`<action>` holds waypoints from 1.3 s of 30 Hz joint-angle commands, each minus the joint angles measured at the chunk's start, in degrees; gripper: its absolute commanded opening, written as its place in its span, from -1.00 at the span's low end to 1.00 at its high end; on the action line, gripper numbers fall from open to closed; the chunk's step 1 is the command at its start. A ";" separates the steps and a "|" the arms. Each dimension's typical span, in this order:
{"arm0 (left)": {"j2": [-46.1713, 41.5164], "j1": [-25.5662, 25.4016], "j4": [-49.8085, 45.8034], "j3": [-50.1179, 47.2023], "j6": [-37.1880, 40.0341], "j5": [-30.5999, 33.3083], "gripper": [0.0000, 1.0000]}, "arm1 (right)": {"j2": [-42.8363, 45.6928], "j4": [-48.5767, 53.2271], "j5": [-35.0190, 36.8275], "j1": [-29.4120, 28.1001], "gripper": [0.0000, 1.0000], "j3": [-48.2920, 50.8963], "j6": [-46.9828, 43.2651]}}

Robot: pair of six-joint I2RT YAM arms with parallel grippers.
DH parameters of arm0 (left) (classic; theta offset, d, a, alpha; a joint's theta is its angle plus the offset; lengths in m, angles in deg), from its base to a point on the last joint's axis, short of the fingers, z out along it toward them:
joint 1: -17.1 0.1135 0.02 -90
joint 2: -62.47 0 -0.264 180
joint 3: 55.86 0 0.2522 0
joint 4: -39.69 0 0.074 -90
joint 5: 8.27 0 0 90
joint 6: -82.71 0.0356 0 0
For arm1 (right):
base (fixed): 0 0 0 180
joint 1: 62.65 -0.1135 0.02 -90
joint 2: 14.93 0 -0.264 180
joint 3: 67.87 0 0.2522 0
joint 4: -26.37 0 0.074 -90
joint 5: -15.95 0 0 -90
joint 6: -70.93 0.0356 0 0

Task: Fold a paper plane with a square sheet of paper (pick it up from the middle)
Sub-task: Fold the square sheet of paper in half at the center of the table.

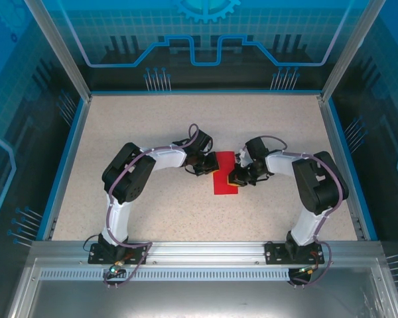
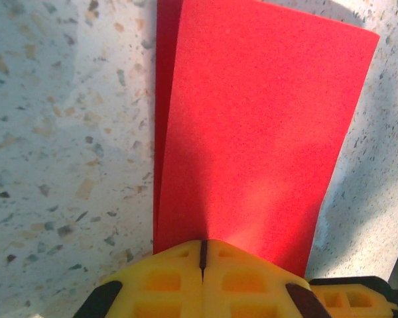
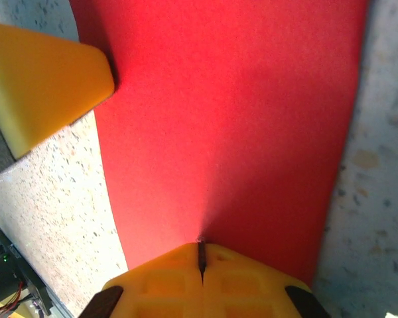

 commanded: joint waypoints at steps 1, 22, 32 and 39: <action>7.05 -0.20 -13.87 -4.25 2.61 9.28 -0.97 | 1.87 5.15 1.08 0.34 -1.00 3.30 -0.35; 7.81 0.11 -15.06 1.97 15.87 10.05 -0.97 | -5.18 1.16 1.60 1.38 -1.00 -5.15 1.12; 8.97 0.20 -17.22 1.61 13.57 12.80 -0.98 | 4.64 5.64 4.49 2.96 -1.00 6.62 0.41; 8.80 0.20 -16.69 1.87 13.71 12.02 -0.98 | 11.34 3.27 3.03 2.64 -1.00 3.67 0.87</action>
